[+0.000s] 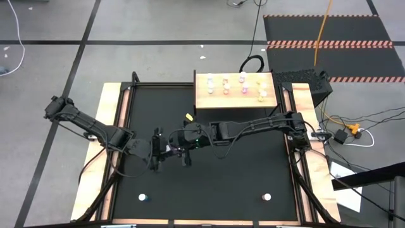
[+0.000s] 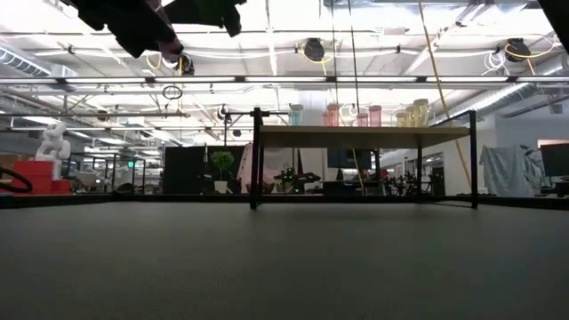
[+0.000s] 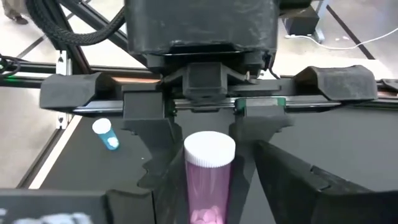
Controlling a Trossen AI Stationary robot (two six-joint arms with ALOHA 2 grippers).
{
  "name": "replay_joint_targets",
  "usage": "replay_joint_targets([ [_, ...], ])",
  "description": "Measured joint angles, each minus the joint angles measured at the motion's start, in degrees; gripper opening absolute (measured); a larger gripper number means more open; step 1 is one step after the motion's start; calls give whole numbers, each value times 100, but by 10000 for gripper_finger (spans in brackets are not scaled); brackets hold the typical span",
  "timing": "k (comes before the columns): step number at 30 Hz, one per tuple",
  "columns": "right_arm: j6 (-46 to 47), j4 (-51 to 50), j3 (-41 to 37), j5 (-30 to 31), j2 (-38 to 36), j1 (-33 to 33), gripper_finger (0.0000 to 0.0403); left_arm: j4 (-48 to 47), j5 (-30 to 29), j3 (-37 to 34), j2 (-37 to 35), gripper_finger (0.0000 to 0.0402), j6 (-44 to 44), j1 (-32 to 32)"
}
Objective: Pick and place medicine bottles onto shelf by color
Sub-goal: Put the pink pill bottle on the shelf aligned with the other pink pill bottles
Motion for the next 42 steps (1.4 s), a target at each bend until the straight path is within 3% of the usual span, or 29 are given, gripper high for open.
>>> replay_joint_targets([
  [9, 2, 12, 0, -4, -4, -4, 177, 38, -55, 0, -2, 126, -87, 2],
  [23, 63, 33, 0, -24, -4, -4, 119, 44, -301, 0, 0, 127, -476, 0],
  [28, 129, 59, -7, -24, -76, -65, 118, -92, -548, 3, -6, 132, -947, 4],
  [33, 103, 163, -1, -54, -365, -161, 118, -193, -776, 7, -9, 166, -1288, 9],
  [42, -176, -508, -19, -34, -983, -327, 118, -872, -899, 4, -376, 271, -1747, 14],
])
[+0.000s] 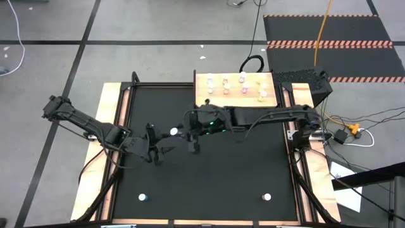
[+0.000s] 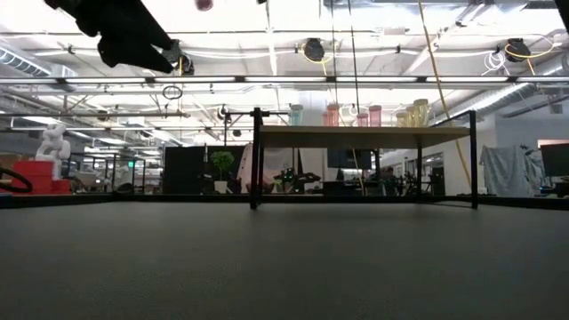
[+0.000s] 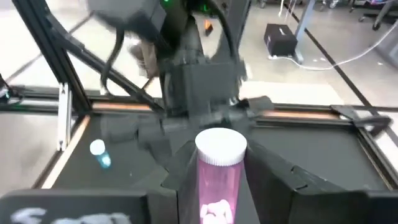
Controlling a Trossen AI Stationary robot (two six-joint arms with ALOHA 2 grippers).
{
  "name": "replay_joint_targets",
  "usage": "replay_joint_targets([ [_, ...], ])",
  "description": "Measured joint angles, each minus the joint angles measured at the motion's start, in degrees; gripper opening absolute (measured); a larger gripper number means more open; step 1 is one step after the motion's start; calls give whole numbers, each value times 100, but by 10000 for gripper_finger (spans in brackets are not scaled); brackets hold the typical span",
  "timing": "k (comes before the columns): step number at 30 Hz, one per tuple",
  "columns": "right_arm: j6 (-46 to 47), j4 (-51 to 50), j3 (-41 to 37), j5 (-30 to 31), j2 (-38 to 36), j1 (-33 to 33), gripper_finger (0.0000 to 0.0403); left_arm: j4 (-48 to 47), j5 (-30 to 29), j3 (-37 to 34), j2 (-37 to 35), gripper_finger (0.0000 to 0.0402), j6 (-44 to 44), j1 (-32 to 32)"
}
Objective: Pick and place medicine bottles onto shelf by color
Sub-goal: Put the pink pill bottle on the shelf aligned with the other pink pill bottles
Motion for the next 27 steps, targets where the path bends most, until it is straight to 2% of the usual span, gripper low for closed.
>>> replay_joint_targets([
  [3, -15, -273, -442, 28, -442, -79, 118, -112, 0, 0, -239, 293, -226, -1],
  [5, 143, -103, -1092, 204, -853, -119, 118, -203, -33, -2, -407, 300, -290, -1],
  [12, 791, 2446, -4152, 934, -3047, -180, 118, -124, -415, -2, -858, 303, -383, -5],
  [16, 1003, 3111, -5429, 1784, -4031, -102, 118, 153, -687, -2, -863, 303, -61, 17],
  [21, 950, 3147, -6360, 3092, -4838, 120, 118, 621, -730, -2, -825, 303, 648, 253],
  [27, 124, 3361, -6760, 4269, -4959, 141, 118, 958, -739, -2, -826, 303, 1054, 749],
])
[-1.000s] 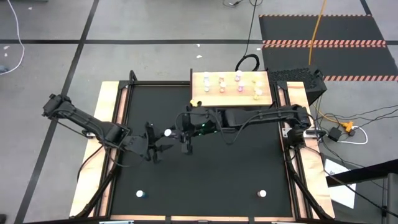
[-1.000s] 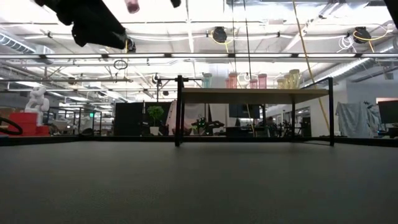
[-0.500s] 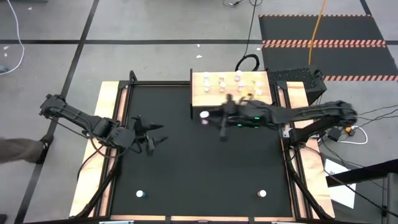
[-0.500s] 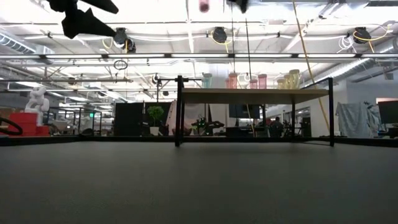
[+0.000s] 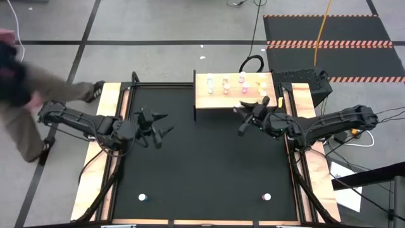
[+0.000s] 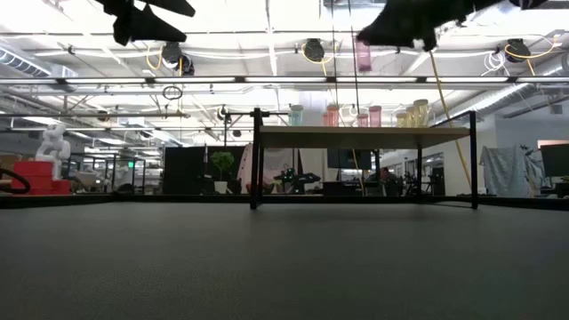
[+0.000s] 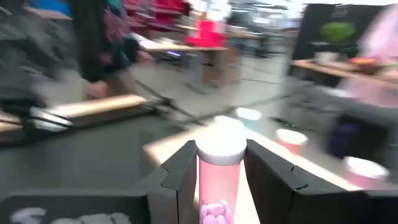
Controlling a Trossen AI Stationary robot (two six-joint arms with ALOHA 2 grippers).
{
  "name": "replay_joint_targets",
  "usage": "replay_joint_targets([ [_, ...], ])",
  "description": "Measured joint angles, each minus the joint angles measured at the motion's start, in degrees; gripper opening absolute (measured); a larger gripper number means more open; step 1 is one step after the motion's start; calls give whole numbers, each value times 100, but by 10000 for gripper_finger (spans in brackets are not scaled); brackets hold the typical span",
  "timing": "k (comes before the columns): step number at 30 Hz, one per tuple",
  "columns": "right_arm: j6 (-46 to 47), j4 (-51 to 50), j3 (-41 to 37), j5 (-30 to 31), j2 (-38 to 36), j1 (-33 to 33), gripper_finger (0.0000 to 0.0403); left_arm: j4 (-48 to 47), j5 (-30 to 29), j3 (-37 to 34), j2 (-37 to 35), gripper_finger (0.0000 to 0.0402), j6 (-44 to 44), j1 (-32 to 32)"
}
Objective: Pick and place medicine bottles onto shelf by color
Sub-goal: Put the pink pill bottle on the shelf aligned with the other pink pill bottles
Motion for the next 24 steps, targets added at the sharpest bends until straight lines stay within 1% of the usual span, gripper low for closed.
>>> replay_joint_targets([
  [2, -234, -17, -69, 539, 43, -80, 118, 45, 15, 0, 0, 303, 43, 141],
  [4, -215, -22, -182, 927, 42, -242, 118, 51, 16, 0, 0, 303, 42, 236],
  [6, 88, -1, -317, 999, 20, -476, 118, 52, 18, 0, 0, 303, 44, 317],
  [8, 666, -18, -504, 967, -8, -715, 118, 52, 22, 0, 0, 303, 44, 354],
  [10, 933, -6, -663, 664, -21, -927, 118, 54, 24, 0, 0, 303, 44, 389],
  [11, 927, 60, -741, 384, -44, -1016, 118, 54, 23, 0, 0, 303, 44, 394],
  [13, 736, 412, -857, -78, -51, -1145, 118, 54, 24, 0, 0, 303, 49, 397],
  [14, 591, 596, -912, -217, -52, -1202, 118, 52, 22, 0, 0, 303, 63, 397],
  [17, 260, 964, -1032, -206, -51, -1437, 118, 40, 6, 0, 0, 303, 155, 406],
  [21, 282, 1094, -1044, -232, -53, -1813, 118, 23, -59, 0, 0, 303, 234, 509],
  [24, 380, 987, -1044, -503, -53, -2012, 118, 15, -67, 0, 0, 303, 234, 583],
])
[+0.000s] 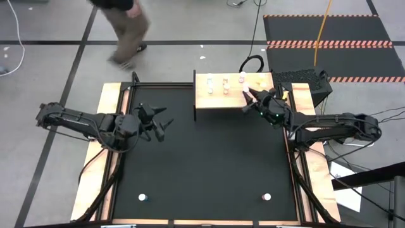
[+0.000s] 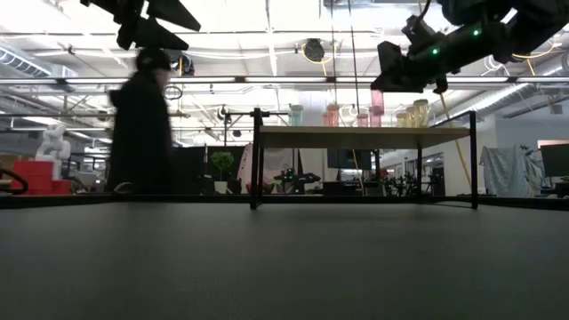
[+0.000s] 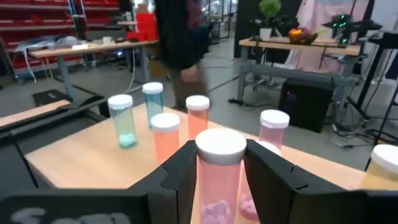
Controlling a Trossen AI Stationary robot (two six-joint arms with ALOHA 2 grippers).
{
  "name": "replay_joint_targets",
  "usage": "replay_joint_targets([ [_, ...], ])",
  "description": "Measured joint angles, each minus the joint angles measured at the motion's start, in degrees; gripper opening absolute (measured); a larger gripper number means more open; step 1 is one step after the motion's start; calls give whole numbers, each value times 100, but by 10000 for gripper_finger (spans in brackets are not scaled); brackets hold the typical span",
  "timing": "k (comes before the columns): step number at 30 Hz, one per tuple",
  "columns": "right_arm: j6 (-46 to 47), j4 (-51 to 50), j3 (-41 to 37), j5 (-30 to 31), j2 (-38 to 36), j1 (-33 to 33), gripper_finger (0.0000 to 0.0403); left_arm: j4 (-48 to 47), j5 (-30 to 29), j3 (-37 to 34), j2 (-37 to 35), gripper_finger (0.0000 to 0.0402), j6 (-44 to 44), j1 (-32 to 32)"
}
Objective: Pick and place medicine bottles onto shelf by color
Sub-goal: Put the pink pill bottle on the shelf aligned with the other pink pill bottles
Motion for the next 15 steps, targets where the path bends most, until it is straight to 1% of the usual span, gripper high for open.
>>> replay_joint_targets([
  [5, 162, -380, 0, -311, 2, -167, 118, -7, -3, 0, 0, 303, 0, 148],
  [15, 192, -623, 0, -317, 2, -267, 118, -7, -17, 0, 0, 303, 192, 523],
])
